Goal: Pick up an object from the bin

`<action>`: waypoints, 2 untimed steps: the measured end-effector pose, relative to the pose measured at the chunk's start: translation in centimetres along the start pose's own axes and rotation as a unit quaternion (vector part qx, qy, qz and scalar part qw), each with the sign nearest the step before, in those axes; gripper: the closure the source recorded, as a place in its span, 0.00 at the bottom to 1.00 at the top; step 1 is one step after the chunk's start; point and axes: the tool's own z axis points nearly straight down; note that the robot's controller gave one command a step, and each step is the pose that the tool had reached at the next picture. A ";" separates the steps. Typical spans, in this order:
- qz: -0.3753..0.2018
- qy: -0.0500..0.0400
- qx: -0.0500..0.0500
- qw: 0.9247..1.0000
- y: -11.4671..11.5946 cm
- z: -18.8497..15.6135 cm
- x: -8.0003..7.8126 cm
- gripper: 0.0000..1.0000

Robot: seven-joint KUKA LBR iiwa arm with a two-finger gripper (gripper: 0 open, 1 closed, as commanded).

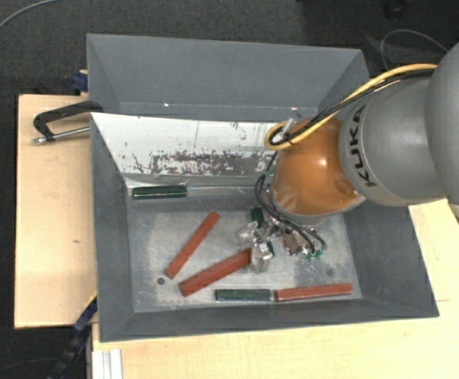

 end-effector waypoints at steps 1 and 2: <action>-0.160 -0.006 0.003 0.987 -3.8 -16.0 0.1 1.00; -0.160 -0.003 0.001 0.987 -3.6 -15.6 0.2 0.00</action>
Offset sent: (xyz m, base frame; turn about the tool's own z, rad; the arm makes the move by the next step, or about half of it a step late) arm 0.0082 -0.0361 0.1548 -0.3237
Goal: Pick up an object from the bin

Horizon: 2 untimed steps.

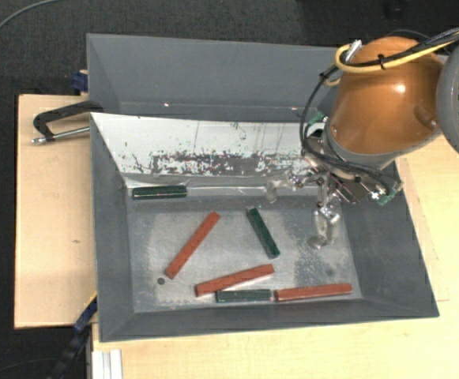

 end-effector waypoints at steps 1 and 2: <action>-0.021 0.006 -0.005 1.000 7.5 11.3 -1.0 0.00; -0.055 0.005 -0.003 0.998 8.0 15.7 -0.2 0.00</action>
Offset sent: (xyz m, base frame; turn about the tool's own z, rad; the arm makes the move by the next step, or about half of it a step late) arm -0.0339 0.0616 -0.1090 -0.0359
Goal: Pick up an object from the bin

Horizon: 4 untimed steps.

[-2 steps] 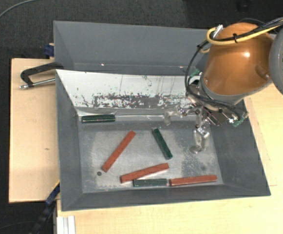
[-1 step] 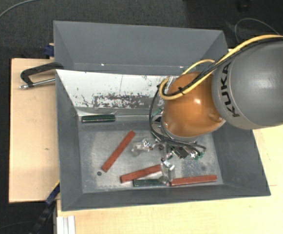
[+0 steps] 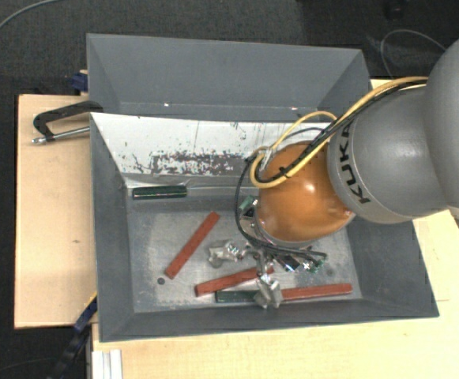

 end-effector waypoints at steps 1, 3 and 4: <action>0.000 -0.006 0.003 1.000 -0.2 -0.4 -0.3 1.00; 0.000 -0.005 0.002 1.000 1.0 -0.8 -2.9 0.00; 0.081 -0.009 0.004 0.997 -3.9 -6.3 -9.4 0.00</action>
Offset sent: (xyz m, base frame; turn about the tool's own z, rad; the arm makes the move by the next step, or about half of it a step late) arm 0.0000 0.0000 0.0000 0.0000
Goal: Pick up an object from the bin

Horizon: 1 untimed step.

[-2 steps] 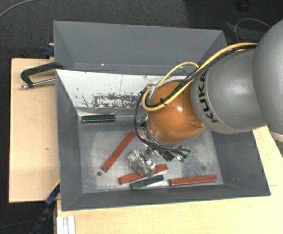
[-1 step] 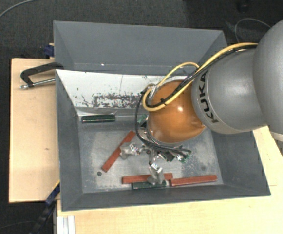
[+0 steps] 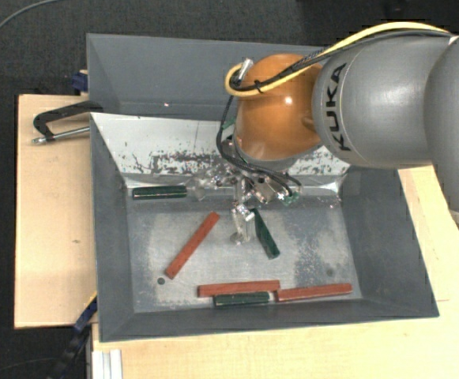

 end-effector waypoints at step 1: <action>0.039 0.008 -0.003 0.999 2.0 6.4 -1.3 0.00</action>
Offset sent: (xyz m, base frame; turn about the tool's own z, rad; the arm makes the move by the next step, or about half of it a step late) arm 0.0006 0.0218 -0.0616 0.0802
